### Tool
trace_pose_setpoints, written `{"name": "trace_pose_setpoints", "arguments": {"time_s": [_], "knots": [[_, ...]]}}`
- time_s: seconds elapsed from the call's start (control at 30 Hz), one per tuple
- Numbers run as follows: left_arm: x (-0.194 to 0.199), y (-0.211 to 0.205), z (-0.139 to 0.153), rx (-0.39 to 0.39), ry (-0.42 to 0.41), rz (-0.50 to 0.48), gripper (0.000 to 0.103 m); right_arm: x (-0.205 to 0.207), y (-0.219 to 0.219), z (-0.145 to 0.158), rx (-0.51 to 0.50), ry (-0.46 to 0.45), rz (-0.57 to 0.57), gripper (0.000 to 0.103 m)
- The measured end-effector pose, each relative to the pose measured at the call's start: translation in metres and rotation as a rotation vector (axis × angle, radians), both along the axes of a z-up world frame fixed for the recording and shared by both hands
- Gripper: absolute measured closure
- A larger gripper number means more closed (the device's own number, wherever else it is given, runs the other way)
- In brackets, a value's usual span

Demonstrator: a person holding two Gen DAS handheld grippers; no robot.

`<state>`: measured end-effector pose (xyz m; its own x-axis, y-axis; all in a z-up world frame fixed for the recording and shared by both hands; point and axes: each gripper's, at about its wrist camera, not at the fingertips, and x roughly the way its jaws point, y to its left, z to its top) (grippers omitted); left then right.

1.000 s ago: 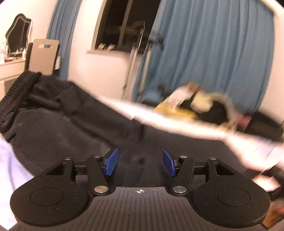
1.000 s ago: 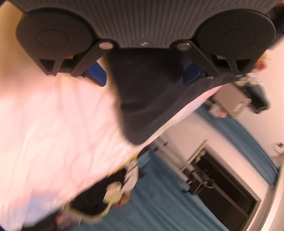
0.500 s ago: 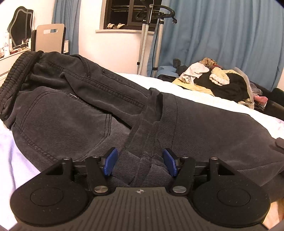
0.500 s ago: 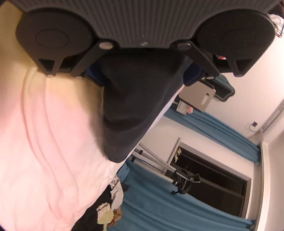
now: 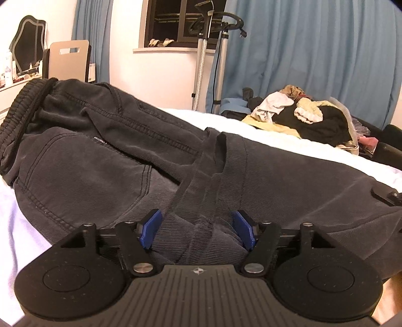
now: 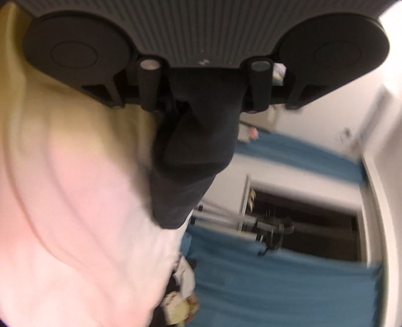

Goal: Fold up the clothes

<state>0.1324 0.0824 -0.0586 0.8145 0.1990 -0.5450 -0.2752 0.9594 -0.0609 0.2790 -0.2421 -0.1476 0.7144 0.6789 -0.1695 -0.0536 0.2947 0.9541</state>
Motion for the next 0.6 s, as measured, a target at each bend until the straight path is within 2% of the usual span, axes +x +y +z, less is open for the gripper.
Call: {"name": "trace_pose_setpoints", "arguments": {"time_s": [0.1,0.2,0.33,0.47,0.6], "knots": [[0.001,-0.007,0.0,0.01,-0.003,-0.01,0.03,-0.009,0.005,0.03,-0.109,-0.052,-0.037,0.081],[-0.004,-0.018,0.006,0.022,-0.017,-0.045,0.03,-0.027,0.004,0.064,-0.199,-0.128,-0.06,0.084],[-0.016,-0.029,0.026,-0.049,-0.027,-0.075,0.03,-0.053,-0.01,0.108,-0.265,-0.203,-0.071,0.085],[-0.038,-0.055,0.053,-0.069,-0.105,-0.163,0.03,-0.087,-0.055,0.14,-0.289,-0.241,-0.127,0.085],[-0.042,-0.083,0.067,-0.098,-0.162,-0.187,0.03,-0.125,-0.113,0.164,-0.38,-0.287,-0.183,0.085]]}}
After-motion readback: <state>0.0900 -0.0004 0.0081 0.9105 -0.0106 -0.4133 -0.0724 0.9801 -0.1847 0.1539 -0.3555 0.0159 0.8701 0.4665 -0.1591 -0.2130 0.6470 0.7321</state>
